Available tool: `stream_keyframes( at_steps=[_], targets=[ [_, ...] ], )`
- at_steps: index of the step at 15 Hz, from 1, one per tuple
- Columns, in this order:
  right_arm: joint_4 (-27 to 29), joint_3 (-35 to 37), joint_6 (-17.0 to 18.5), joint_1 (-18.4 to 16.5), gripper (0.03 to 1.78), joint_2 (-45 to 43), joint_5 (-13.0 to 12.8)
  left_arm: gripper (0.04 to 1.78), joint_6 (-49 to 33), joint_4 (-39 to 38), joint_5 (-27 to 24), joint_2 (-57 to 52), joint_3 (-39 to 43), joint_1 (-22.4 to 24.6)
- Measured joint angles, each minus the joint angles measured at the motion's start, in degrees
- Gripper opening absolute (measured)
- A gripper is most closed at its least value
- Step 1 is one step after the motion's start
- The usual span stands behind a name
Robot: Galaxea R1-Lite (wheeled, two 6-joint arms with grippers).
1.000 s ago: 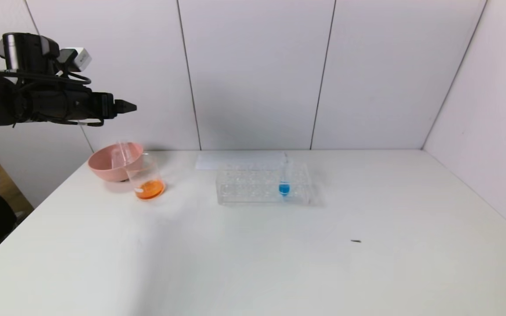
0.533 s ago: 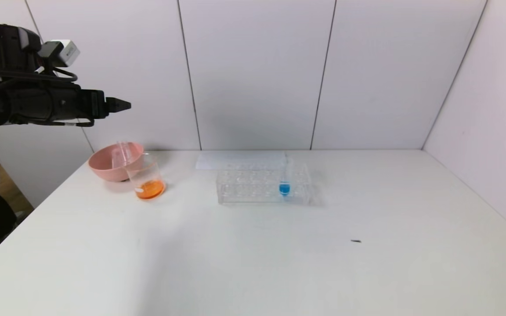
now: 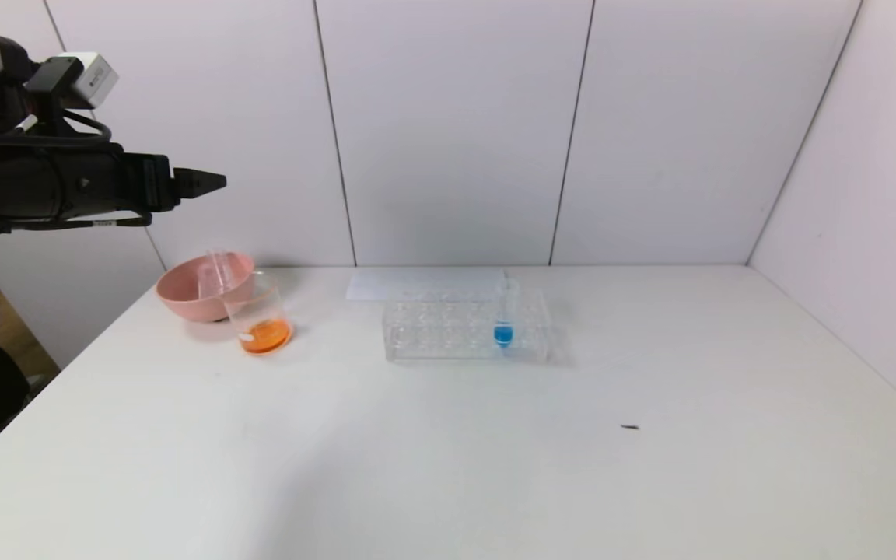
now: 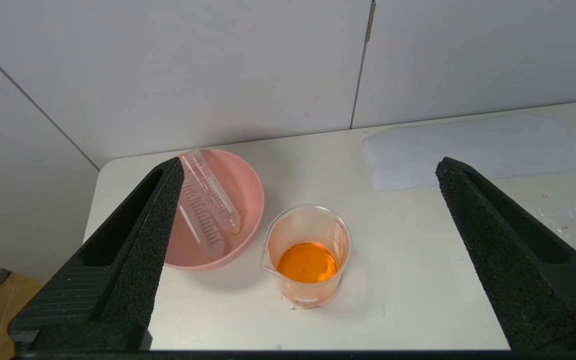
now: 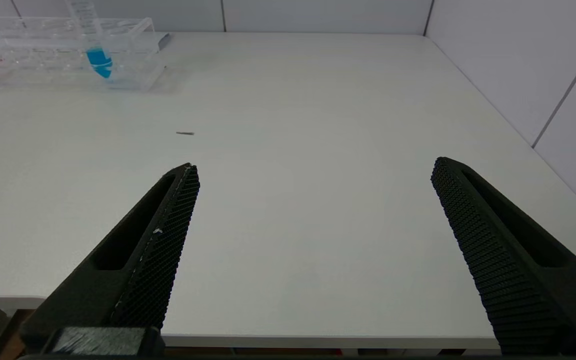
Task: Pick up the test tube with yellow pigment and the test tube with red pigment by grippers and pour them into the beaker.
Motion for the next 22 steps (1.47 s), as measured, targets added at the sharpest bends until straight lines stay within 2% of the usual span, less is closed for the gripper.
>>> stream_keyframes(
  at_steps=[8,22],
  targets=[
    [0.00,0.00,0.00,0.00,1.70,0.00,0.00,1.76,0.34,0.00,0.28,-9.13,7.03,-1.60],
    [0.00,0.00,0.00,0.02,1.70,0.00,0.00,1.76,0.39,-0.09,0.80,-22.47,18.44,-1.57]
  ],
)
